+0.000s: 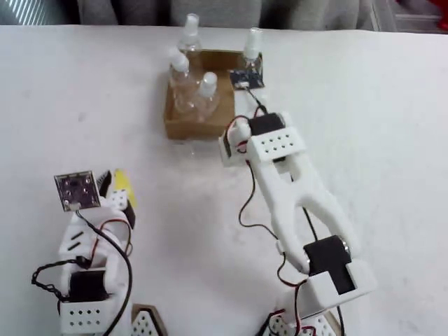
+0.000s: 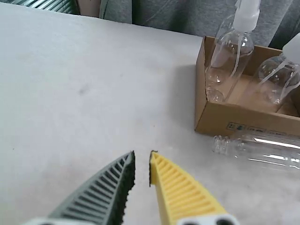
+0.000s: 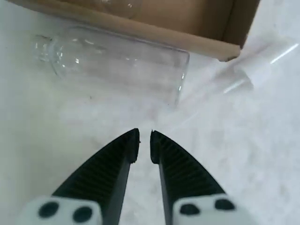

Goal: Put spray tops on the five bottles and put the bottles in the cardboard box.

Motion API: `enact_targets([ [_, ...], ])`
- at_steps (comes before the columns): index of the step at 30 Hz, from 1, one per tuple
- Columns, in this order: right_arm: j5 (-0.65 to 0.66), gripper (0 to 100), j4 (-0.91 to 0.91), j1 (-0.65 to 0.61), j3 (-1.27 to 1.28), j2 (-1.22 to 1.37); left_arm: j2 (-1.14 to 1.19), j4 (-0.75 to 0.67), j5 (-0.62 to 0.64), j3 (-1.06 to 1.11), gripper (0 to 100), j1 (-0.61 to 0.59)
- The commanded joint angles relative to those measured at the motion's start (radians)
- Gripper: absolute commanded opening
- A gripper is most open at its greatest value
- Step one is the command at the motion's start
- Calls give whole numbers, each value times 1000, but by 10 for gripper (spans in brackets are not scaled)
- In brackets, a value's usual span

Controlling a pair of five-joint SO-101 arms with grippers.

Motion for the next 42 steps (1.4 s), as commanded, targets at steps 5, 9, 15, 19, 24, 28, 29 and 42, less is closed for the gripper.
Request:
enact_targets([
  [5,6,17,-150,-1,40,-24,-12,-20,3,0,83,-10],
  [9,6,17,-182,16,40,-24,-12,-20,3,0,83,-10],
  [15,5,17,-243,30,41,-22,-12,-20,3,0,83,-10],
  [19,5,17,-251,30,40,13,-12,-20,3,0,83,-10],
  [24,11,17,-314,31,40,110,-12,-20,3,0,83,-10],
  [28,12,17,-305,28,38,124,-12,-20,3,0,83,-10],
  [29,12,17,-303,28,40,124,-12,-20,3,0,83,-10],
  [42,3,17,61,1,41,-205,-12,-20,3,0,83,-10],
])
